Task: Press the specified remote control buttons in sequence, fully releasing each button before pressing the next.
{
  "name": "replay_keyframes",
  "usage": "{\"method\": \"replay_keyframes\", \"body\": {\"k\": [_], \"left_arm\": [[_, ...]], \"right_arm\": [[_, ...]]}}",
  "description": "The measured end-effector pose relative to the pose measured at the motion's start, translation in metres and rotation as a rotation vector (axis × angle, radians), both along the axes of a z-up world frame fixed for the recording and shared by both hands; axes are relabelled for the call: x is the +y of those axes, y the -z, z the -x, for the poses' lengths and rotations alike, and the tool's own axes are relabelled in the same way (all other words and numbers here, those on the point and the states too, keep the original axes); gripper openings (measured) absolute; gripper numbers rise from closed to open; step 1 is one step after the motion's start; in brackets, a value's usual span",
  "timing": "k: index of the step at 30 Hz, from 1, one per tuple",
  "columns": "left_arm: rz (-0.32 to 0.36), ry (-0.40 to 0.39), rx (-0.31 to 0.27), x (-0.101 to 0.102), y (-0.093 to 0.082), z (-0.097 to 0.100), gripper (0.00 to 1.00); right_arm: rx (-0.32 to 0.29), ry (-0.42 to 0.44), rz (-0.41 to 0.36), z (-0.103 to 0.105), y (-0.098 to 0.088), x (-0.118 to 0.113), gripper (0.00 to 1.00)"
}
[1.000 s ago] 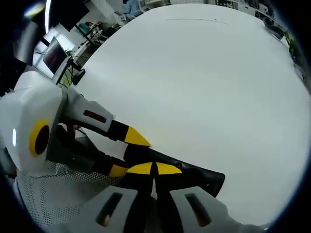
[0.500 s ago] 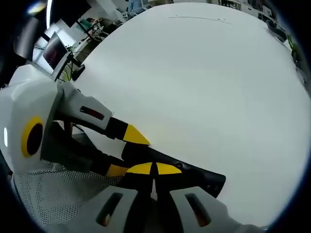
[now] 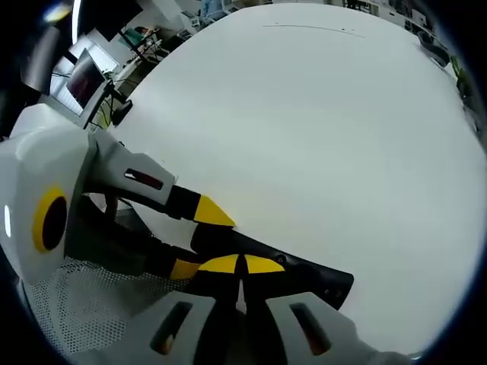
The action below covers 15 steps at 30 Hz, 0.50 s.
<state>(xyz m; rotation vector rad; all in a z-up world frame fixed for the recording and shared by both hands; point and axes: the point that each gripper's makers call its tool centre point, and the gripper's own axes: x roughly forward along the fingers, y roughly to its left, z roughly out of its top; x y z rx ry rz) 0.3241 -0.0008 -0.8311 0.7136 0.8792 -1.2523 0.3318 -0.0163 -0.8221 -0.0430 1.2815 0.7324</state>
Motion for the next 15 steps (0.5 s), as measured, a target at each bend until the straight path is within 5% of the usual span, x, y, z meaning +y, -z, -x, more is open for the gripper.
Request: {"method": "replay_keyframes", "body": {"k": [6,15], "left_arm": [[-0.006,0.000,-0.003,0.000,0.000,0.000,0.24],[-0.030,-0.008,0.004,0.000,0.001,0.000,0.24]], "right_arm": [[0.046,0.066,-0.009,-0.002,-0.002,-0.004,0.00],[-0.086,0.193,-0.122,-0.031,-0.040,-0.017,0.00]]}}
